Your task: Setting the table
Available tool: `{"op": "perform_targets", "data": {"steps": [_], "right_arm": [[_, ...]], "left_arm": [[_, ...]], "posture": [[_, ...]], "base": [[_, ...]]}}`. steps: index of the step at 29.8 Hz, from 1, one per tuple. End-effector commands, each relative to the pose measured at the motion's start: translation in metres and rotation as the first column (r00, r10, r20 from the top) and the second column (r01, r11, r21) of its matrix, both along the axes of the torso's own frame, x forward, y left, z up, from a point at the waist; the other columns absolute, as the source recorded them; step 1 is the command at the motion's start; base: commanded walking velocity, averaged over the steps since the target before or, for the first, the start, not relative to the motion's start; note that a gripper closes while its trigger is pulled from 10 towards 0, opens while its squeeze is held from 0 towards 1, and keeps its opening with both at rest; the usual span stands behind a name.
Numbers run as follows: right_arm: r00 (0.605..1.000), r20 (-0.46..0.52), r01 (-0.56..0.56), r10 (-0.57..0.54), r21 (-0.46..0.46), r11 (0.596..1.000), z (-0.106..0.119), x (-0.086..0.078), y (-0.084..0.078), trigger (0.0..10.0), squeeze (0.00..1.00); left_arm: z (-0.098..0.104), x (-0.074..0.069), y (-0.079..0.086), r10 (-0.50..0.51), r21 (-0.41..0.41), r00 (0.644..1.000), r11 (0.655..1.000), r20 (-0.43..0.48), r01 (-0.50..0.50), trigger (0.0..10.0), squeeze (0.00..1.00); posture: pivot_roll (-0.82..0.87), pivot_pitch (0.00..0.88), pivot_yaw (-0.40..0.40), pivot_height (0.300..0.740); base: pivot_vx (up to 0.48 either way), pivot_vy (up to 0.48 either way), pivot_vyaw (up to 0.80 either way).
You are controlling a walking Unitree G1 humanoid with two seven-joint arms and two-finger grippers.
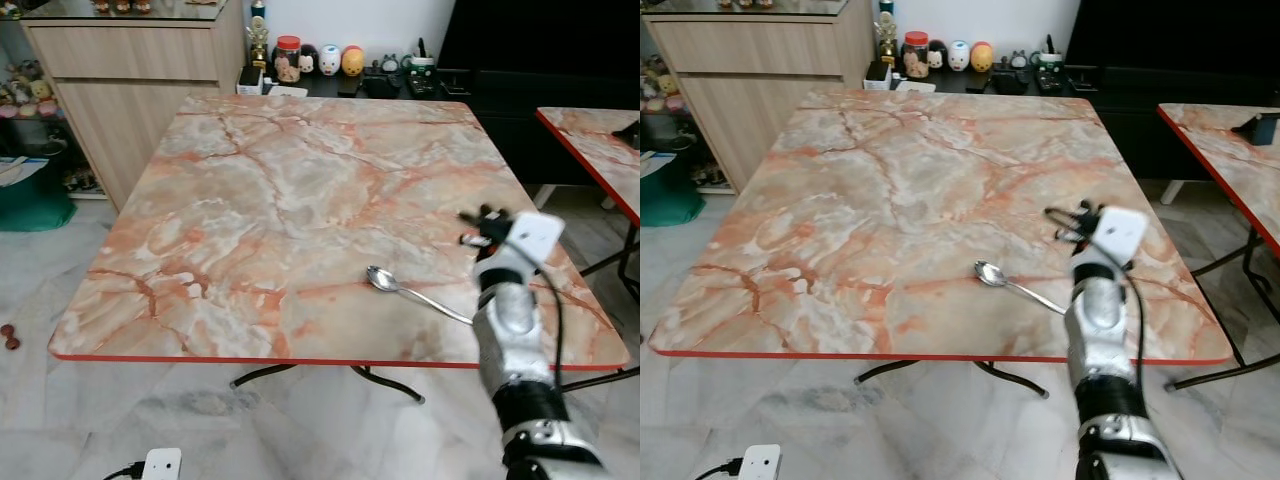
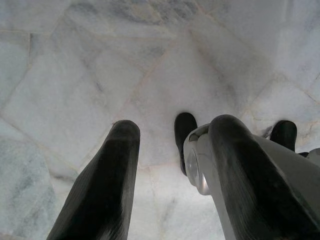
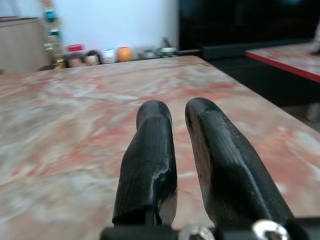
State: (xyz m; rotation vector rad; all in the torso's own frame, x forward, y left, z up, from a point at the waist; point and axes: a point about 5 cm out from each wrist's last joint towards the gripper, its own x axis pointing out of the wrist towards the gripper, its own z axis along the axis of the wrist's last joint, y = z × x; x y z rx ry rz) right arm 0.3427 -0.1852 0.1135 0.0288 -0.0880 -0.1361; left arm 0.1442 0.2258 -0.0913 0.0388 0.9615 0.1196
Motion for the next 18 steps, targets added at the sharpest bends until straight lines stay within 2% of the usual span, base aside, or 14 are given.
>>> {"op": "perform_targets", "data": {"steps": [1, 9, 18], "right_arm": [[0.999, 0.044, -0.019, 0.020, -0.026, 0.999, 0.011, 0.005, 0.007, 10.0, 0.00], [0.997, 0.074, -0.017, 0.018, -0.012, 1.000, 0.021, 0.011, 0.013, 10.0, 0.00], [0.996, 0.081, -0.028, 0.029, -0.011, 1.000, 0.022, 0.012, 0.020, 10.0, 0.00]], "left_arm": [[-0.001, -0.002, 0.000, 0.012, -0.004, 1.000, 1.000, -0.011, -0.012, 10.0, 0.00], [-0.001, -0.001, -0.001, 0.013, -0.010, 1.000, 1.000, -0.010, -0.014, 10.0, 0.00], [0.000, 0.002, 0.000, 0.009, -0.008, 1.000, 1.000, -0.004, -0.009, 10.0, 0.00]], "posture": [[0.00, 0.000, -0.049, 0.740], [0.00, 0.000, -0.050, 0.740], [0.01, 0.000, -0.050, 0.740]], "base": [[0.000, 0.000, 0.00], [0.000, 0.000, 0.00], [0.000, 0.000, 0.00]]}}
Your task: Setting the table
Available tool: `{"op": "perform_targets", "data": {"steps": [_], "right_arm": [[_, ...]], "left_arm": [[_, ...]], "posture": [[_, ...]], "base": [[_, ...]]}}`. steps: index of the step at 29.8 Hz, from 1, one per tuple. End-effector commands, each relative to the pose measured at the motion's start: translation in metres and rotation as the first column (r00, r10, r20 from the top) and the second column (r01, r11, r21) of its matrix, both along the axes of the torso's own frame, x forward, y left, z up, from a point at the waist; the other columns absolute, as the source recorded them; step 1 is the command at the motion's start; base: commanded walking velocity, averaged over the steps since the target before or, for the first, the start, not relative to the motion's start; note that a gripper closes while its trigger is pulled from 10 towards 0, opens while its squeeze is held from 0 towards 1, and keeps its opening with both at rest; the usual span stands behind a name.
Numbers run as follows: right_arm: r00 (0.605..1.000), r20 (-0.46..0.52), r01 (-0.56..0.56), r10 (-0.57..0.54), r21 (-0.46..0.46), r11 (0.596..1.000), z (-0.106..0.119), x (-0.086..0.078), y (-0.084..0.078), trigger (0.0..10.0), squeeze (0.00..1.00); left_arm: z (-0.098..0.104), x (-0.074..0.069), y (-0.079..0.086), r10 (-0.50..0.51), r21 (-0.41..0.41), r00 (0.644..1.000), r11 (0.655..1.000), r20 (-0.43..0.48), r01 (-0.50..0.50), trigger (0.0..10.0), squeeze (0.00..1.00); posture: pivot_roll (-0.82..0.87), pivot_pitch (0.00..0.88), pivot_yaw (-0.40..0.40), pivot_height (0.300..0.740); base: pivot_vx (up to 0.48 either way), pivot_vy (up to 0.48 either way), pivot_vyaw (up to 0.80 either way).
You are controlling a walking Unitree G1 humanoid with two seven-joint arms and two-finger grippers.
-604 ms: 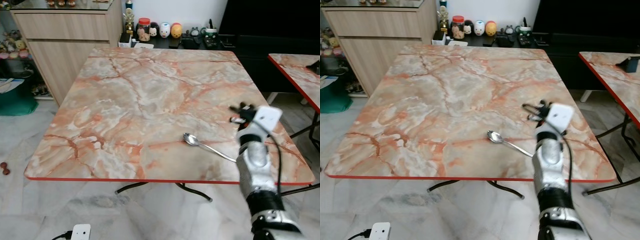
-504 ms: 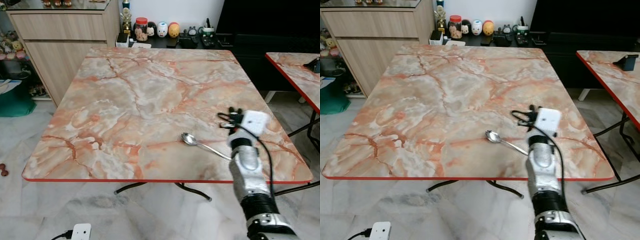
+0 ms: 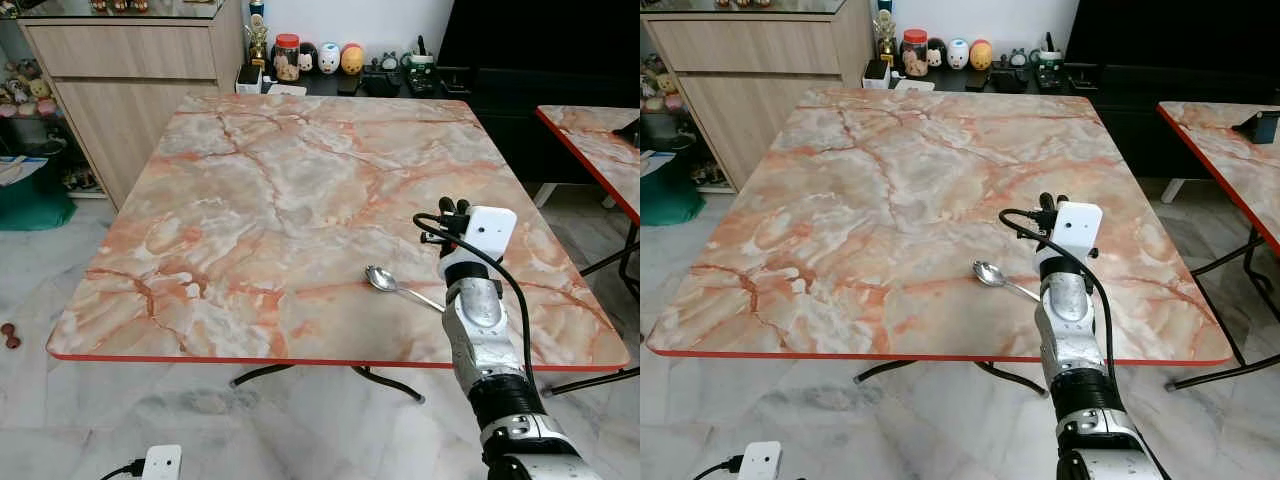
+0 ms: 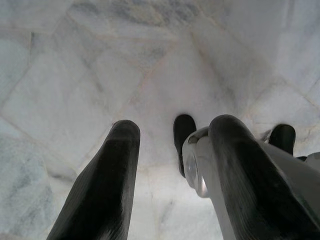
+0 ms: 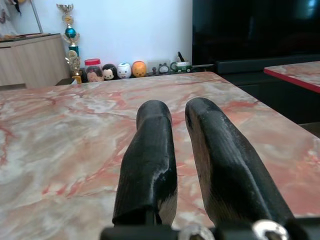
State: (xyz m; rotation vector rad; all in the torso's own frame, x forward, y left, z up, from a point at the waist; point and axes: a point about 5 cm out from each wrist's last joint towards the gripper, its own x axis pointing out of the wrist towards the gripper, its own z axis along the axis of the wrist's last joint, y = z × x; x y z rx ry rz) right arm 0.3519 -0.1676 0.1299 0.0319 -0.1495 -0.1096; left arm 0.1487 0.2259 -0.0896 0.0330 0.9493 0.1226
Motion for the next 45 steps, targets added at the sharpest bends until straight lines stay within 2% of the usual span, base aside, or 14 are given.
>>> {"op": "perform_targets", "data": {"steps": [1, 23, 38, 41, 45], "right_arm": [[1.000, 0.019, -0.004, 0.005, -0.008, 1.000, 0.006, 0.003, 0.003, 10.0, 0.00], [0.999, 0.019, -0.038, 0.038, -0.023, 0.999, 0.007, 0.004, 0.010, 10.0, 0.00], [0.999, 0.016, -0.046, 0.047, -0.030, 0.998, 0.006, 0.004, 0.010, 10.0, 0.00], [0.998, 0.012, -0.063, 0.064, -0.035, 0.997, 0.006, 0.003, 0.010, 10.0, 0.00], [0.989, 0.025, -0.145, 0.148, -0.086, 0.986, 0.014, 0.002, 0.007, 10.0, 0.00]], "left_arm": [[-0.001, -0.003, 0.000, 0.004, -0.005, 1.000, 1.000, -0.016, -0.004, 10.0, 0.00], [-0.001, 0.000, -0.004, -0.005, -0.008, 1.000, 1.000, 0.008, 0.005, 10.0, 0.00], [0.001, 0.006, -0.007, -0.017, -0.007, 0.999, 1.000, 0.028, 0.018, 10.0, 0.00], [0.002, 0.007, -0.008, -0.019, -0.008, 0.999, 1.000, 0.032, 0.019, 10.0, 0.00], [0.002, 0.008, -0.007, -0.018, -0.010, 0.999, 1.000, 0.034, 0.018, 10.0, 0.00]], "posture": [[0.01, 0.000, -0.049, 0.740], [0.01, 0.000, -0.051, 0.740], [0.01, 0.000, -0.051, 0.740], [0.00, 0.000, -0.051, 0.740], [0.00, 0.000, -0.051, 0.740]], "base": [[0.000, 0.000, 0.00], [0.265, 0.000, 0.00], [0.000, 0.000, 0.00], [0.000, 0.000, 0.00], [0.000, 0.000, 0.00]]}}
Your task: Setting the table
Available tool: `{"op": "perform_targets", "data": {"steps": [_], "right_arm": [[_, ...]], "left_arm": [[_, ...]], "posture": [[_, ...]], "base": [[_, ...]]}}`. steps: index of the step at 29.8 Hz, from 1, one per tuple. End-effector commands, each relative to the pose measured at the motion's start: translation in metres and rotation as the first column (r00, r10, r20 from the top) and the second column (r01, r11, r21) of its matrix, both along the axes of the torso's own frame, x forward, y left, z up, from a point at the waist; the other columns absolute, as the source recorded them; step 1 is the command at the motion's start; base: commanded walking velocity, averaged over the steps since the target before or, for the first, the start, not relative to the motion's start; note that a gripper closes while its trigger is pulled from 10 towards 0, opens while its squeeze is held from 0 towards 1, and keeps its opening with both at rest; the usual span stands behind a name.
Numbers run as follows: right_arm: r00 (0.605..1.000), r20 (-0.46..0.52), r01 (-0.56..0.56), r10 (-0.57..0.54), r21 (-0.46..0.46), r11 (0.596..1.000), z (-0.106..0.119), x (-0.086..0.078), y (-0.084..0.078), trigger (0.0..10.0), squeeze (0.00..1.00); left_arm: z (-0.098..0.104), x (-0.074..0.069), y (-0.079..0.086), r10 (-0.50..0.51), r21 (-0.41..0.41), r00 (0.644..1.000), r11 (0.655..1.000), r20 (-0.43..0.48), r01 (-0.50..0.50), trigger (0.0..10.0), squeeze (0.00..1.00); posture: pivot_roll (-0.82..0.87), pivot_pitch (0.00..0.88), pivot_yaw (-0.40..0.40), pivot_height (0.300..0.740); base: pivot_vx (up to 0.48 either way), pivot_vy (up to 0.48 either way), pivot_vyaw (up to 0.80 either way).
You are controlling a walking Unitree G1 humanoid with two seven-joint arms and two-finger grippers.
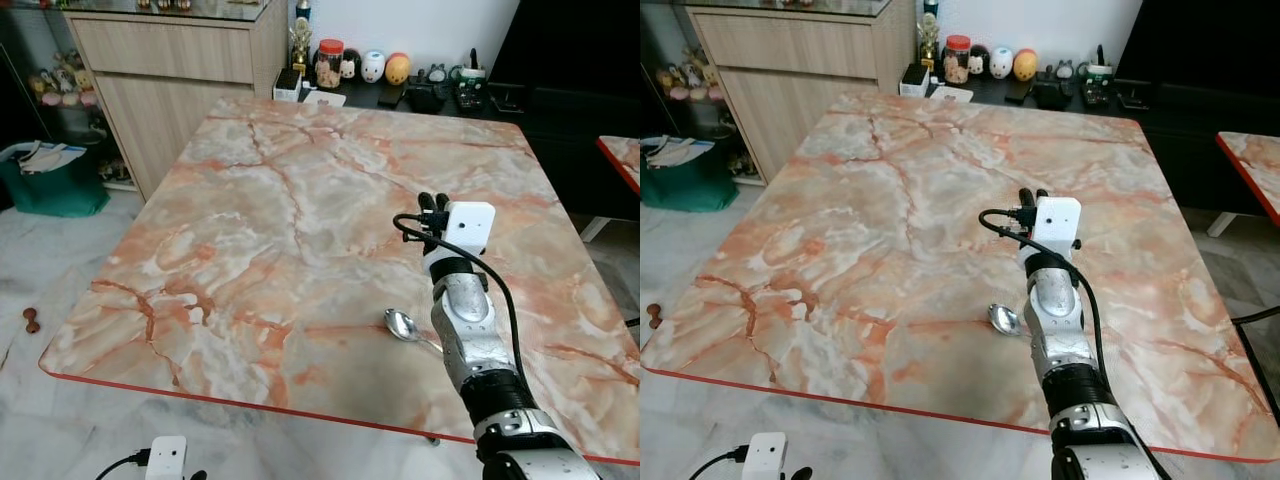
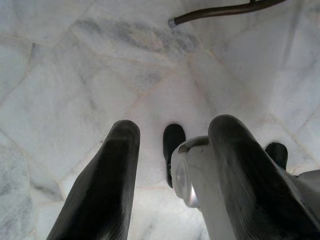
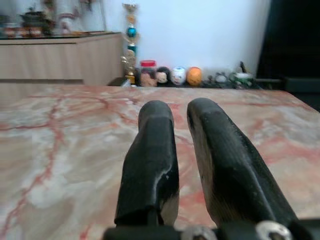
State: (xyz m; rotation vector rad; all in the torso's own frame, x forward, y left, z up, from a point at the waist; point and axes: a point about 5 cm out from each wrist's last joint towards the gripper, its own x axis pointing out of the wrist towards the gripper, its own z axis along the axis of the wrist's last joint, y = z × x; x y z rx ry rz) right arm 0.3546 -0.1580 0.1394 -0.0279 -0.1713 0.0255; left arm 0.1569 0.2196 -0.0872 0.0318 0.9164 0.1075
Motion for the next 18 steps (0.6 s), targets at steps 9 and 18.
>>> {"op": "perform_targets", "data": {"steps": [9, 18], "right_arm": [[0.958, -0.069, -0.288, 0.279, -0.231, 0.930, 0.018, -0.014, -0.037, 10.0, 0.00], [0.841, -0.380, -0.508, 0.385, -0.313, 0.802, -0.015, -0.031, -0.048, 10.0, 0.00]], "left_arm": [[-0.003, -0.006, -0.003, -0.007, -0.010, 1.000, 1.000, -0.030, 0.007, 10.0, 0.00], [-0.005, -0.007, -0.008, -0.017, -0.020, 0.999, 1.000, -0.038, 0.016, 10.0, 0.00]], "posture": [[-0.01, 0.000, -0.048, 0.740], [-0.01, 0.000, -0.046, 0.740]], "base": [[0.000, 0.000, 0.00], [0.000, 0.000, 0.00]]}}
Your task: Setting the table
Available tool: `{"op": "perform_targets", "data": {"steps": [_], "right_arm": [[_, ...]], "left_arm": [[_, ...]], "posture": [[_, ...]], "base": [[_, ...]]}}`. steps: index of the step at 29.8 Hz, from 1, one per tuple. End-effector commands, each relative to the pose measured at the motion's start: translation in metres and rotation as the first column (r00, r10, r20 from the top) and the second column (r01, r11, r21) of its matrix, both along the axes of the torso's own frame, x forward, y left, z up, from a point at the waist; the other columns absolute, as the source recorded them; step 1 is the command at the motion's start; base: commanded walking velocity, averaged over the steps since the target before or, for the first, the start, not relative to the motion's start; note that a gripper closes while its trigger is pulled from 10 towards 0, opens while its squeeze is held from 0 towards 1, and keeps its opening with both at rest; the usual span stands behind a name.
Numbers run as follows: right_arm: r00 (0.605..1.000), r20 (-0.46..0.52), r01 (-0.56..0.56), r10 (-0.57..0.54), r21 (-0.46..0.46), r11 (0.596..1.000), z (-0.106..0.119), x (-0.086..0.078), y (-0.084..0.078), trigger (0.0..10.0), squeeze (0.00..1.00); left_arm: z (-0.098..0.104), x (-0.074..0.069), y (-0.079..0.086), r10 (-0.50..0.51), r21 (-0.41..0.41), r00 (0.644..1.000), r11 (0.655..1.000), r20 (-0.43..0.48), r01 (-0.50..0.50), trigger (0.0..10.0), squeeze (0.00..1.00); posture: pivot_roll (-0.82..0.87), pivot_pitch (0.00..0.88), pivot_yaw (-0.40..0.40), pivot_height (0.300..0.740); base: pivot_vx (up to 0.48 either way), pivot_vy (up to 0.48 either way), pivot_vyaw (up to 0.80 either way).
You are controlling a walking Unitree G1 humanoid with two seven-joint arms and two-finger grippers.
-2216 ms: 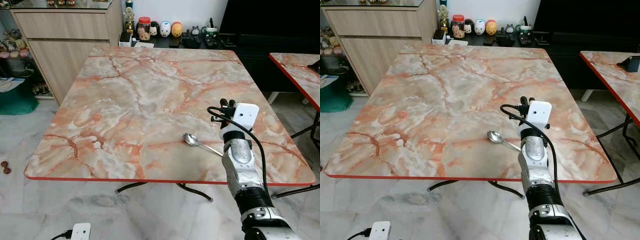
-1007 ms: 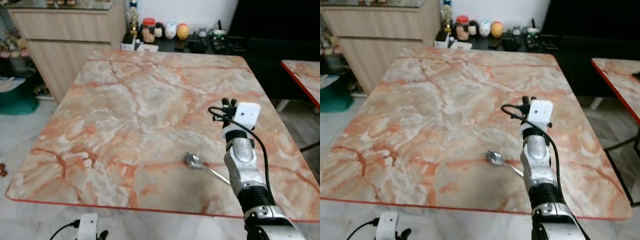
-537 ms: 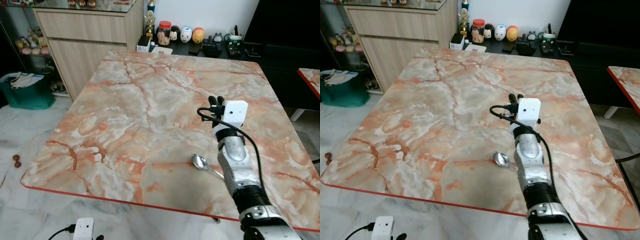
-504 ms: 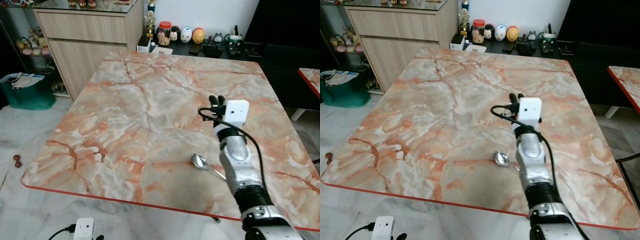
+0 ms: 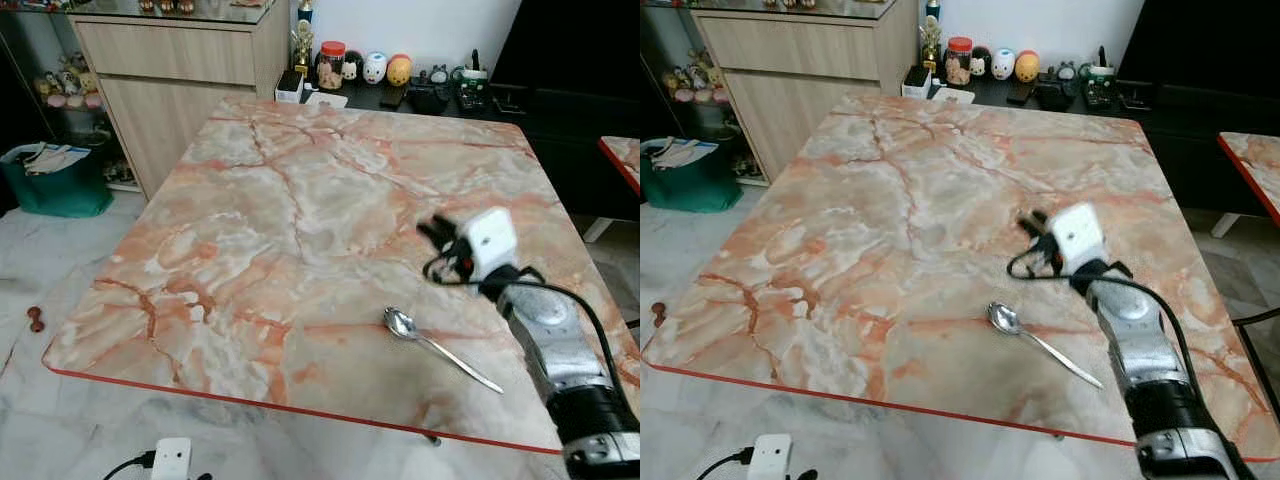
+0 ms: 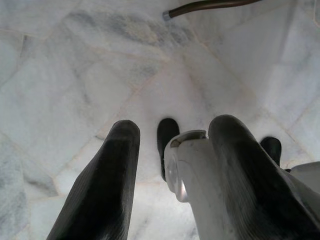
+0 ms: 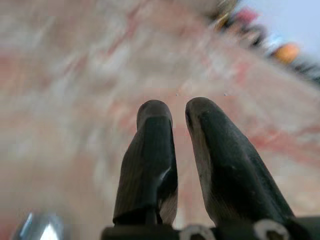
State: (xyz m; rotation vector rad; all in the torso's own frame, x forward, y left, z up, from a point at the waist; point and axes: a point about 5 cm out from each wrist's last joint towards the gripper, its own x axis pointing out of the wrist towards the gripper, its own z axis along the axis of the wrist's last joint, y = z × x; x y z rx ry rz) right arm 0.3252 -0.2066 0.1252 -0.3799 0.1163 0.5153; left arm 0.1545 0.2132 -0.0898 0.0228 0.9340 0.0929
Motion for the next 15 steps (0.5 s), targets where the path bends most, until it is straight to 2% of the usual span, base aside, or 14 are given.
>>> {"op": "perform_targets", "data": {"steps": [1, 4, 5, 7, 10, 12, 14, 15], "right_arm": [[0.995, -0.069, -0.069, 0.069, -0.003, 0.998, -0.004, -0.006, 0.003, 10.0, 0.00], [0.983, -0.126, -0.135, 0.135, 0.007, 0.991, -0.009, -0.013, 0.008, 10.0, 0.00], [0.969, -0.174, -0.179, 0.176, 0.000, 0.984, -0.014, -0.019, 0.010, 10.0, 0.00], [0.960, -0.206, -0.198, 0.191, -0.012, 0.980, -0.018, -0.022, 0.010, 10.0, 0.00], [0.959, -0.228, -0.178, 0.170, -0.017, 0.984, -0.023, -0.023, 0.008, 10.0, 0.00], [0.966, -0.238, -0.104, 0.099, -0.008, 0.995, -0.026, -0.018, 0.006, 10.0, 0.00], [0.966, -0.244, -0.089, 0.088, 0.006, 0.996, -0.026, -0.017, 0.007, 10.0, 0.35], [0.966, -0.241, -0.089, 0.090, 0.016, 0.996, -0.025, -0.017, 0.007, 10.0, 0.84]], "left_arm": [[-0.002, -0.004, -0.001, -0.008, -0.005, 1.000, 1.000, -0.022, 0.007, 10.0, 0.00], [-0.002, -0.005, 0.001, -0.007, -0.004, 1.000, 1.000, -0.023, 0.007, 10.0, 0.00], [-0.002, -0.005, 0.002, -0.007, -0.002, 1.000, 1.000, -0.026, 0.007, 10.0, 0.00], [-0.002, -0.005, 0.003, -0.007, -0.001, 1.000, 1.000, -0.027, 0.007, 10.0, 0.00], [-0.002, -0.005, 0.004, -0.007, 0.000, 1.000, 1.000, -0.028, 0.007, 10.0, 0.00], [-0.002, -0.005, 0.005, -0.013, 0.001, 0.999, 1.000, -0.030, 0.013, 10.0, 0.00], [-0.001, -0.005, 0.005, -0.015, 0.001, 0.999, 1.000, -0.031, 0.015, 10.0, 0.00], [-0.001, -0.005, 0.005, -0.015, 0.001, 0.999, 1.000, -0.030, 0.015, 10.0, 0.00]], "posture": [[-0.01, 0.000, -0.045, 0.740], [-0.01, 0.000, -0.043, 0.740], [-0.01, 0.000, -0.042, 0.740], [-0.01, 0.000, -0.042, 0.740], [0.00, 0.000, -0.039, 0.740], [-0.01, 0.000, -0.036, 0.740], [-0.01, 0.000, -0.036, 0.740], [-0.01, 0.000, -0.035, 0.740]], "base": [[0.000, 0.000, 0.00], [0.000, 0.000, 0.00], [0.000, 0.000, 0.00], [0.000, 0.000, 0.00], [0.000, 0.000, 0.00], [0.000, 0.000, 0.00], [0.000, 0.000, 0.00], [0.000, 0.000, 0.00]]}}
